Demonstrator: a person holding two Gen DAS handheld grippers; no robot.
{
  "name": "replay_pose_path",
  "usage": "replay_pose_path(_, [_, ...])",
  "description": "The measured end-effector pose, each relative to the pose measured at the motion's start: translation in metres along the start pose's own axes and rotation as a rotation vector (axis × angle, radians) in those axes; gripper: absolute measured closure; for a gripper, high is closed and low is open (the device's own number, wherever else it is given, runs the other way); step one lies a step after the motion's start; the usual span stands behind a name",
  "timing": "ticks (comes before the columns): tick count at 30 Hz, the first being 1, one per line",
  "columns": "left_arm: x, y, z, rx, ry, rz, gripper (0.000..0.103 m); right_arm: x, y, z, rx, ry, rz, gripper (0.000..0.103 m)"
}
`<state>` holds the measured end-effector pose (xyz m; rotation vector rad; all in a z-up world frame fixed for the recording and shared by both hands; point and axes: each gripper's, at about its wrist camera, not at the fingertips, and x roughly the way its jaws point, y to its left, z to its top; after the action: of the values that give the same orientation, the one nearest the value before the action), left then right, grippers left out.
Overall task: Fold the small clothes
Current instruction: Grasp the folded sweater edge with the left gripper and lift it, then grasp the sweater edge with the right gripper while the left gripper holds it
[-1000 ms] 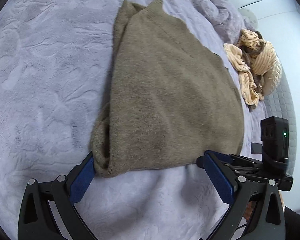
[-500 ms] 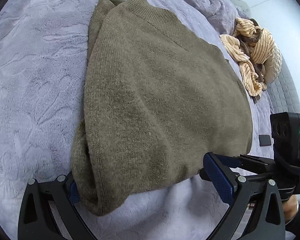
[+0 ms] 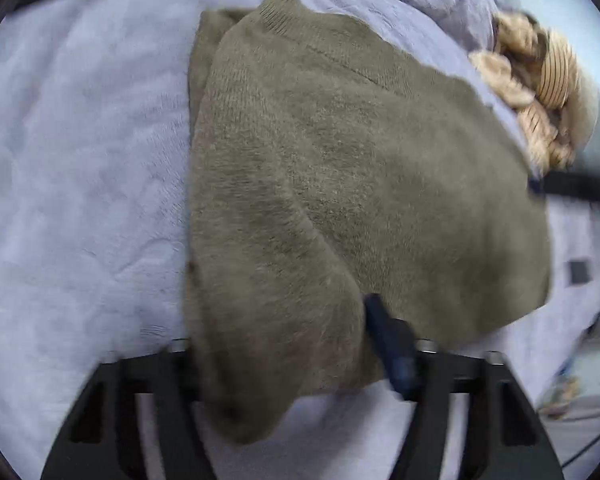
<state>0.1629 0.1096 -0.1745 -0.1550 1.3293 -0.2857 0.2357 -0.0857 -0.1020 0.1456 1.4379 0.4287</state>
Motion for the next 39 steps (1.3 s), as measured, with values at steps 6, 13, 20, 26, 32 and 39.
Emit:
replay_pose_path(6, [-0.021, -0.045, -0.017, 0.219, -0.149, 0.199, 0.082, 0.013, 0.060, 0.062, -0.132, 0.145, 0.041, 0.036])
replay_pose_path(13, [-0.013, -0.084, -0.031, 0.379, -0.223, 0.352, 0.085, 0.086, 0.121, 0.093, -0.237, 0.434, -0.066, 0.025])
replay_pose_path(20, [-0.017, -0.089, -0.033, 0.394, -0.260, 0.361, 0.085, 0.143, 0.153, 0.090, -0.317, 0.617, -0.234, 0.025])
replay_pose_path(26, [-0.016, -0.094, -0.031, 0.421, -0.270, 0.378, 0.085, 0.170, 0.156, 0.073, -0.416, 0.693, -0.434, 0.056])
replay_pose_path(32, [-0.033, -0.113, -0.027, 0.461, -0.306, 0.353, 0.085, 0.124, 0.133, 0.074, -0.382, 0.565, -0.355, 0.085])
replay_pose_path(39, [-0.055, -0.154, -0.019, 0.539, -0.348, 0.307, 0.085, 0.036, 0.063, 0.068, -0.180, 0.392, -0.084, 0.085])
